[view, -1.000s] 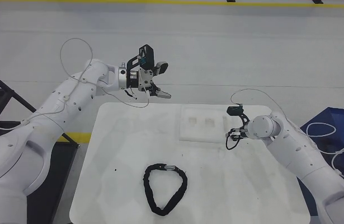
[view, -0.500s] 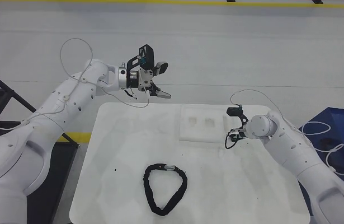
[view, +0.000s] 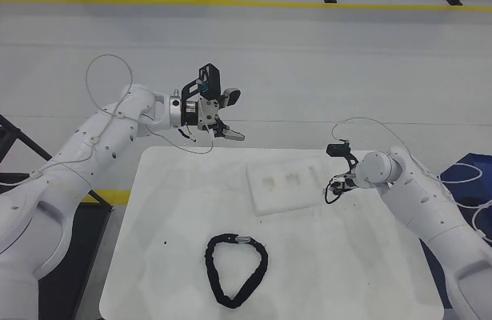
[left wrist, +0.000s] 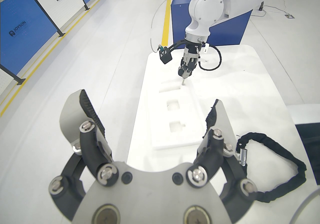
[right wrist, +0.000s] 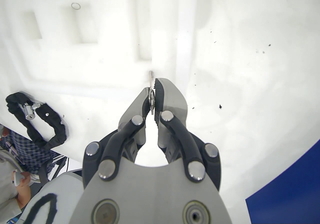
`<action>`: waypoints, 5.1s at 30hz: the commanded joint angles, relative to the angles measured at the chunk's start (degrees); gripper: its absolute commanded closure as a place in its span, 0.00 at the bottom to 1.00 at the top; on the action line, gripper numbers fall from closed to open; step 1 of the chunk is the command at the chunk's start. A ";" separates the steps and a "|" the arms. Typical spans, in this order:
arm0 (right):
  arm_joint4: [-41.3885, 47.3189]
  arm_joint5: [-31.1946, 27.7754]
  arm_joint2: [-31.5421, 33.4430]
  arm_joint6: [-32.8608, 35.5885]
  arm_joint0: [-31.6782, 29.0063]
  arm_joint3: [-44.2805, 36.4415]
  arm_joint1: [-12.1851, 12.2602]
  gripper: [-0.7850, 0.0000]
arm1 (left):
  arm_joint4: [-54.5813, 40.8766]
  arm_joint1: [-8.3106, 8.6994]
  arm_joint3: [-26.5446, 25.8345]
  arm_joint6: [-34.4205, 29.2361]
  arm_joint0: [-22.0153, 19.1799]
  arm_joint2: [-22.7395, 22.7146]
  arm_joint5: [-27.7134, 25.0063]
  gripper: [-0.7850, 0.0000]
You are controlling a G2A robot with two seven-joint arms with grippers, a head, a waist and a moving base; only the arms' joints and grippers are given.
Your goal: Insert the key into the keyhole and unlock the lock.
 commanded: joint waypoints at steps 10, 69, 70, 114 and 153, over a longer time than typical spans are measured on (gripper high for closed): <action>7.38 -4.31 9.95 3.86 -2.34 -9.63 3.26 1.00 | 0.00 0.00 0.00 0.01 0.00 0.00 0.00 0.00; 31.33 -12.31 34.93 15.31 -12.81 -30.76 10.14 1.00 | 4.83 0.94 -4.34 -0.41 7.88 0.57 0.00 0.00; 31.33 -12.31 34.93 15.31 -12.81 -30.76 10.14 1.00 | 5.28 1.08 -4.58 0.28 8.43 0.87 0.00 0.00; 31.33 -12.31 34.93 15.31 -12.81 -30.76 10.14 1.00 | 28.56 1.79 -12.92 3.38 21.54 1.92 0.00 0.00; 31.33 -12.31 34.93 15.31 -12.81 -30.76 10.14 1.00 | 49.67 -0.12 -4.17 21.46 30.05 0.79 7.06 0.56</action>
